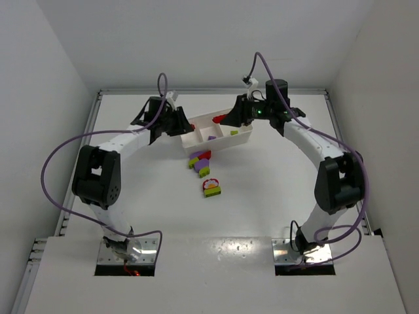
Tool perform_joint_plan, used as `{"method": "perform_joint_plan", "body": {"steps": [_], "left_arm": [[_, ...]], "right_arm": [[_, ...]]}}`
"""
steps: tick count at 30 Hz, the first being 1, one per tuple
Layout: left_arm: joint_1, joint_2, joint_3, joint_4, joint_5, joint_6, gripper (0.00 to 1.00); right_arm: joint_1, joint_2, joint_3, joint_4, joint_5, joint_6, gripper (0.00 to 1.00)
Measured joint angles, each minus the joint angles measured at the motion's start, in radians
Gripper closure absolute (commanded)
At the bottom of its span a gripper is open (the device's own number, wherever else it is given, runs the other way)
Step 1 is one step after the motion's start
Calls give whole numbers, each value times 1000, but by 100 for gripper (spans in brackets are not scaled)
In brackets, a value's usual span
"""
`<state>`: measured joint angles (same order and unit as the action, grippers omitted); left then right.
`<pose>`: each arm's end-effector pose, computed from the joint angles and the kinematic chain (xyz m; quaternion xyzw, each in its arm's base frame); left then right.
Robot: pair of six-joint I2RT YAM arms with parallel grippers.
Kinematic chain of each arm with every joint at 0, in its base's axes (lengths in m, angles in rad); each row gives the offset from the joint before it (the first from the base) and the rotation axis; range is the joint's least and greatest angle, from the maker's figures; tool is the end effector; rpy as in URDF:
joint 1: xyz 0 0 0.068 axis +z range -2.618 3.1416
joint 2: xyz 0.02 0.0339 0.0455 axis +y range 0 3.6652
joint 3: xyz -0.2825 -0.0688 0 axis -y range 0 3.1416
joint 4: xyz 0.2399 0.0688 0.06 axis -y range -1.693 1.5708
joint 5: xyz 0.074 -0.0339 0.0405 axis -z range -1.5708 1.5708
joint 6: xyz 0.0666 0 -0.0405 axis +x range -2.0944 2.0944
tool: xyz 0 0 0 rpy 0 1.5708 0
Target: Sort the legos into containers by color
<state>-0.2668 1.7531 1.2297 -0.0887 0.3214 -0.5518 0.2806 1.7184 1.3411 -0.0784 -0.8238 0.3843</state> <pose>0.4008 -0.1314 0.2445 -0.0513 0.8775 -0.3114 0.3612 0.3840 0.1615 0.3078 -0.1712 0.7875 0.4794 0.3474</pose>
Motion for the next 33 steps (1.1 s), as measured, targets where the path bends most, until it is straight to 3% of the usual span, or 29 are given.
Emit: {"method": "perform_joint_plan", "body": {"steps": [2, 5, 13, 14, 15, 19, 24, 27, 28, 31, 33], "left_arm": [[-2, 11, 3, -21, -23, 7, 44], [-8, 19, 11, -39, -42, 14, 29], [0, 2, 19, -3, -2, -29, 24], [11, -14, 19, 2, 9, -38, 12], [24, -32, 19, 7, 21, -49, 8], [116, -109, 39, 9, 80, -86, 0], [265, -165, 56, -6, 136, -58, 0], [335, -180, 56, -57, 154, -5, 0], [347, -182, 56, -78, 154, 13, 0], [352, -186, 56, -150, 162, 79, 0], [346, -190, 56, -183, 170, 117, 0]], "right_arm": [[0, 10, 8, -9, 11, -10, 100], [0, 34, 25, -24, 17, -23, 100], [9, 130, 106, -53, 33, -56, 100], [13, 146, 123, -52, 36, -58, 100], [19, 166, 143, -55, 39, -61, 100], [64, 258, 237, -61, 46, -74, 99], [130, 380, 332, -68, 63, -105, 95], [161, 446, 372, -90, 89, -127, 83], [169, 465, 384, -95, 102, -132, 74], [187, 513, 412, -117, 146, -150, 36], [194, 528, 422, -129, 167, -157, 22]]}}
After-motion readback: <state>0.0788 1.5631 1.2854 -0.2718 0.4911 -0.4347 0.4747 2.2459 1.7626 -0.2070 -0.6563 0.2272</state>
